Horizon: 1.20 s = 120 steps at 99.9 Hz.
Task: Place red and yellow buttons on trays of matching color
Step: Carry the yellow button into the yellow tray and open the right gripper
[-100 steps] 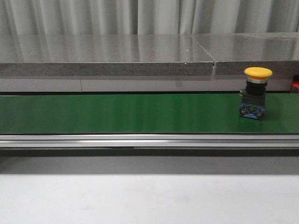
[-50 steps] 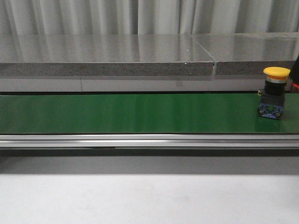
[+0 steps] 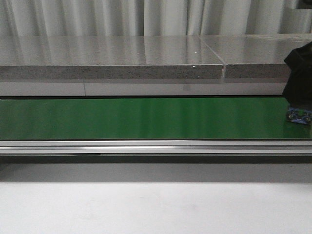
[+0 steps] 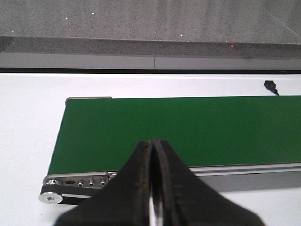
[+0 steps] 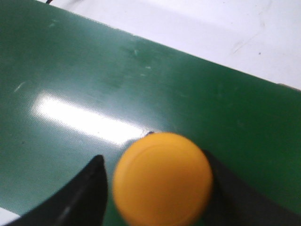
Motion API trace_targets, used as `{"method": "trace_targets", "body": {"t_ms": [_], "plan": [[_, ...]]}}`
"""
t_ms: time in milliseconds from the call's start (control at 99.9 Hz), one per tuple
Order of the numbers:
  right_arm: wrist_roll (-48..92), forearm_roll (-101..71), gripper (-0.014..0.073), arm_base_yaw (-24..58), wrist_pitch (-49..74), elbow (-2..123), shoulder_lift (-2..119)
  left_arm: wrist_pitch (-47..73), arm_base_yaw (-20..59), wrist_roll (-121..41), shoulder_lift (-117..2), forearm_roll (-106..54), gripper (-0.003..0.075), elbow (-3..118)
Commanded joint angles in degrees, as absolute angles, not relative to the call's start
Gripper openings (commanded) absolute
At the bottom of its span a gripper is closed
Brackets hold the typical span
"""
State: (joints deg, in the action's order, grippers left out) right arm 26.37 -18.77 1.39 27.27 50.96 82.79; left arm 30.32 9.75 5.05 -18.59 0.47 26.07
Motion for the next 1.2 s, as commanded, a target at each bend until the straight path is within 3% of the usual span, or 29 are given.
{"method": "trace_targets", "body": {"t_ms": [0,110,490,941,1191], "plan": [[27.1,-19.6,0.0208,1.6,24.8,52.1,81.1,26.1,10.3,5.1,-19.0,0.0,-0.0019,27.7],[26.3,-19.7,0.0098,1.6,25.7,52.1,81.1,26.1,10.3,5.1,-19.0,0.0,-0.0019,27.7],[21.3,-19.7,0.0096,-3.5,28.0,52.1,72.9,26.1,10.3,5.1,-19.0,0.0,-0.0019,27.7],[15.3,-18.6,0.0096,-35.4,33.3,52.1,61.7,26.1,10.3,5.1,-19.0,0.0,-0.0019,27.7],[9.9,-18.6,0.0096,-43.8,28.3,52.1,61.8,26.1,10.3,5.1,-19.0,0.0,-0.0019,27.7]]}}
